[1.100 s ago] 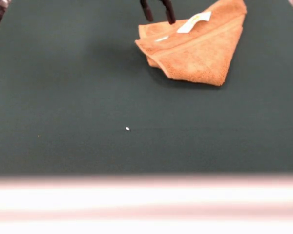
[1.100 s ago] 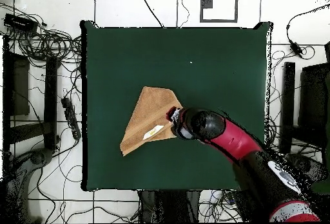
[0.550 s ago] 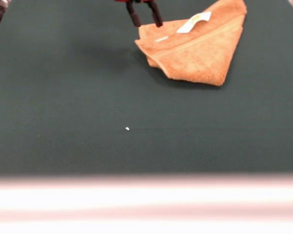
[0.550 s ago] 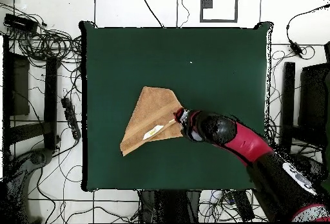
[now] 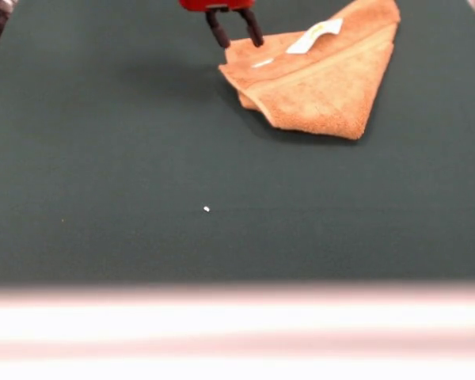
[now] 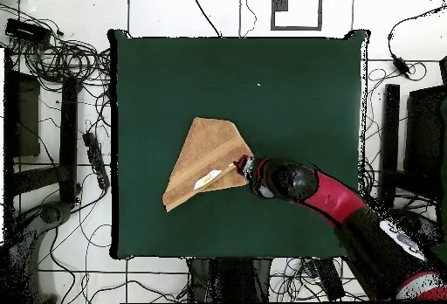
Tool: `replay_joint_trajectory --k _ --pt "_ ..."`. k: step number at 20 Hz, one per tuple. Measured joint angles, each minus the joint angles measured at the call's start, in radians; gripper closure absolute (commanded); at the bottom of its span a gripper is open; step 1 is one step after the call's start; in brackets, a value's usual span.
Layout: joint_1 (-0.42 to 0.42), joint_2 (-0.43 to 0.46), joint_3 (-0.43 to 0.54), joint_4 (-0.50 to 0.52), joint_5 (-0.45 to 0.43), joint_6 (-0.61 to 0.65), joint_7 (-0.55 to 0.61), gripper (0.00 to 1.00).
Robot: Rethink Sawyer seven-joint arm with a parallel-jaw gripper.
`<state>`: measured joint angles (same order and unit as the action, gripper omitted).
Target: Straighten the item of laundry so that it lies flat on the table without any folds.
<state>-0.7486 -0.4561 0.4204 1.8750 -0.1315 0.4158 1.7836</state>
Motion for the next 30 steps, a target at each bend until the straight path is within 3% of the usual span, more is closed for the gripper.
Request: replay_joint_trajectory --k 13,23,30 --pt "-0.038 0.059 0.071 0.0 -0.085 0.0 0.0 0.0" --pt "-0.046 0.084 0.074 -0.001 -0.193 0.0 0.0 0.0" --pt "-0.046 0.083 0.079 -0.002 -0.221 0.0 0.0 0.0"
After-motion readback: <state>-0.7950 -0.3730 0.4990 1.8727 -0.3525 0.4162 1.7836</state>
